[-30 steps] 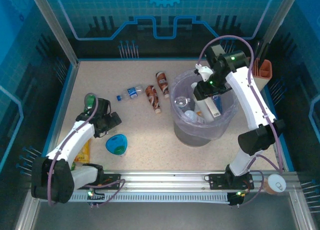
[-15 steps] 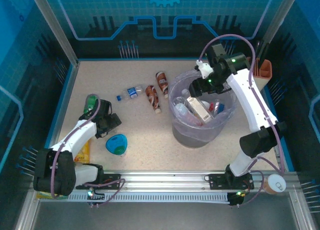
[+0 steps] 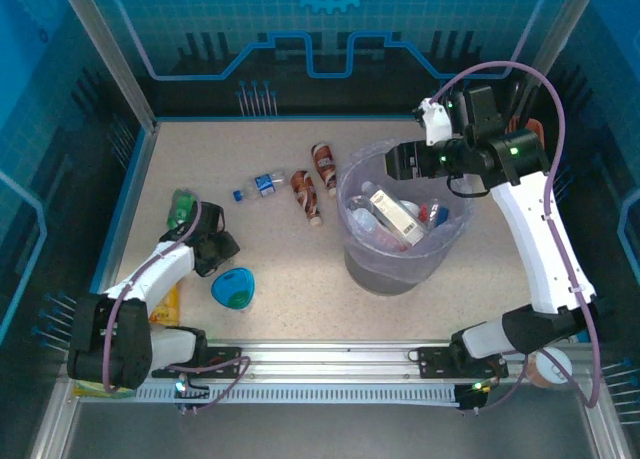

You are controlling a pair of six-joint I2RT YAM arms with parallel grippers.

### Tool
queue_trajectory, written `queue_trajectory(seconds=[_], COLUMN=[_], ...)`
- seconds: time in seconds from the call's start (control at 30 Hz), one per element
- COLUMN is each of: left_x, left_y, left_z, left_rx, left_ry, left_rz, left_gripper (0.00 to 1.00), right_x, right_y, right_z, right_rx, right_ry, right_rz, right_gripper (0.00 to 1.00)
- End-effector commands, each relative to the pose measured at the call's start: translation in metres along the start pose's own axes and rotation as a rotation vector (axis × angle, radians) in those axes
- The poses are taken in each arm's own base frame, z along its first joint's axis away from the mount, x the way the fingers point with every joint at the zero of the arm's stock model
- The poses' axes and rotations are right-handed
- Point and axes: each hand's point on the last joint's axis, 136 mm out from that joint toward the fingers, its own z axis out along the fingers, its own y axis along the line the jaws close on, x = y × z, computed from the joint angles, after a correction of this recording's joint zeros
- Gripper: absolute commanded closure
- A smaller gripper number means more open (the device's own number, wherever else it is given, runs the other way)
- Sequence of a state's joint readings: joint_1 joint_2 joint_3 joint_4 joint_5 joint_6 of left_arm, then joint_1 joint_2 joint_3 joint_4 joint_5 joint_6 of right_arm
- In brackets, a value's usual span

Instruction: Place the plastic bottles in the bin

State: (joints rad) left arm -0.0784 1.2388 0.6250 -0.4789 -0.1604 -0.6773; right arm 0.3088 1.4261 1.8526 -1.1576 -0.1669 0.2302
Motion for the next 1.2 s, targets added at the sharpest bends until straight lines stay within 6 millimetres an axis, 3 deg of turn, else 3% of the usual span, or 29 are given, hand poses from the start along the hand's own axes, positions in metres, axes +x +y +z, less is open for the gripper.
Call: queue_trajectory(seconds=[0.0, 0.2, 0.4, 0.5, 0.6, 0.73, 0.87, 0.97, 1.17], left_x=[0.0, -0.014, -0.029, -0.034, -0.039, -0.035, -0.02, -0.007, 0.01], left_y=[0.002, -0.012, -0.04, -0.063, -0.099, -0.155, -0.198, -0.22, -0.243], left_z=[0.0, -0.021, -0.055, -0.082, -0.122, -0.185, -0.237, -0.262, -0.284], left_rx=[-0.004, 0.039, 0.151, 0.266, 0.436, 0.746, 0.928, 1.025, 1.135], left_ry=[0.005, -0.025, -0.043, -0.055, -0.095, -0.142, -0.196, -0.205, -0.199], left_rz=[0.011, 0.05, 0.07, 0.08, 0.137, 0.254, 0.401, 0.477, 0.54], left_gripper=[0.45, 0.52, 0.54, 0.56, 0.56, 0.57, 0.58, 0.6, 0.62], right_x=[-0.02, -0.024, -0.033, -0.037, -0.044, -0.053, -0.062, -0.065, -0.064], right_y=[0.012, 0.022, 0.038, 0.053, 0.071, 0.1, 0.126, 0.144, 0.163], right_z=[0.0, 0.002, 0.005, 0.007, 0.011, 0.019, 0.029, 0.039, 0.064], right_rx=[-0.089, -0.127, -0.193, -0.242, -0.309, -0.374, -0.418, -0.461, -0.463], right_ry=[-0.08, -0.097, -0.127, -0.132, -0.127, -0.13, -0.154, -0.152, -0.107], right_rz=[0.041, 0.052, 0.06, 0.049, 0.036, 0.001, -0.005, -0.006, -0.013], right_gripper=[0.19, 0.19, 0.2, 0.2, 0.2, 0.2, 0.2, 0.16, 0.08])
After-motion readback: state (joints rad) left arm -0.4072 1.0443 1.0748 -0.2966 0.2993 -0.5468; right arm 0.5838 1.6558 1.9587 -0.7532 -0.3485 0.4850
